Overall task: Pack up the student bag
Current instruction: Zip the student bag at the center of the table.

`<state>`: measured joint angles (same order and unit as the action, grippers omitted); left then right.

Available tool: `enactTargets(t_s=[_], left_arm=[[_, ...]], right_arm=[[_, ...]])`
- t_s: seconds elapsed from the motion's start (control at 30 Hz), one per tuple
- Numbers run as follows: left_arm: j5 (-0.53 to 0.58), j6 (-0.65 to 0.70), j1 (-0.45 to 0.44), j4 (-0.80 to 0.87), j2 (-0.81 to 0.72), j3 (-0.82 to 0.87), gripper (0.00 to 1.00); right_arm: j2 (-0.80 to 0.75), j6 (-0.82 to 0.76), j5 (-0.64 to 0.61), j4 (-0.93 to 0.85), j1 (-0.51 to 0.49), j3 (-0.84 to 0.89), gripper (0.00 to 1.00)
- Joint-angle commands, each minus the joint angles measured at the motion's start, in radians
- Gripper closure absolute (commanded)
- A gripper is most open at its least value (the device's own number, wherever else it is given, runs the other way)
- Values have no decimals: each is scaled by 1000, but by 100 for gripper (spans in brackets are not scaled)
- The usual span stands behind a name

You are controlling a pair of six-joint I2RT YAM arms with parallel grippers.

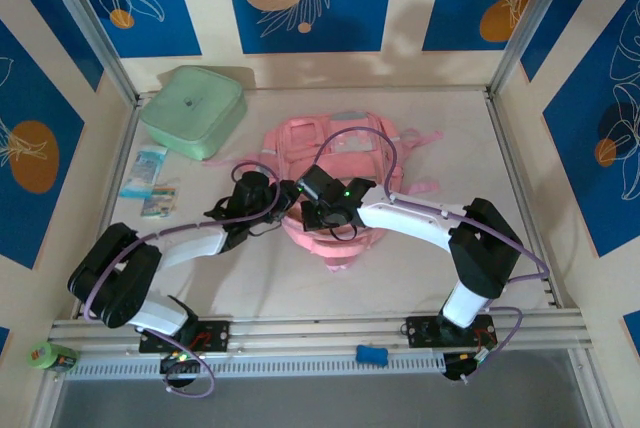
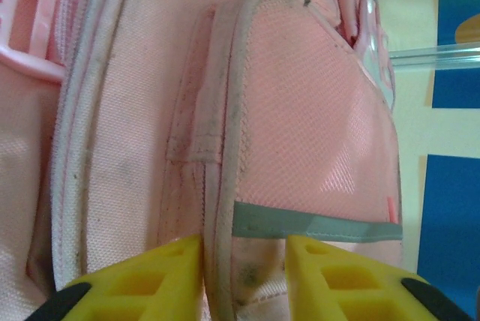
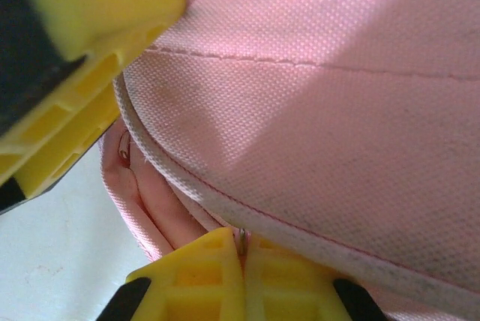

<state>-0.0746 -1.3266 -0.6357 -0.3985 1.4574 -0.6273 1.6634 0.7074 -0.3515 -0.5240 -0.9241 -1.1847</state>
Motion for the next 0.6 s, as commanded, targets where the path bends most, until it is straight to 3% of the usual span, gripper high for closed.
enactTargets(t_s=[0.0, 0.2, 0.57], left_arm=[[27, 17, -9, -46, 12, -29, 77], [57, 76, 3, 1, 17, -32, 100], [-11, 247, 151, 155, -19, -36, 100]], right_arm=[[2, 12, -17, -48, -12, -37, 100], [-11, 22, -53, -113, -15, -39, 100], [-163, -20, -166, -255, 28, 83, 100]])
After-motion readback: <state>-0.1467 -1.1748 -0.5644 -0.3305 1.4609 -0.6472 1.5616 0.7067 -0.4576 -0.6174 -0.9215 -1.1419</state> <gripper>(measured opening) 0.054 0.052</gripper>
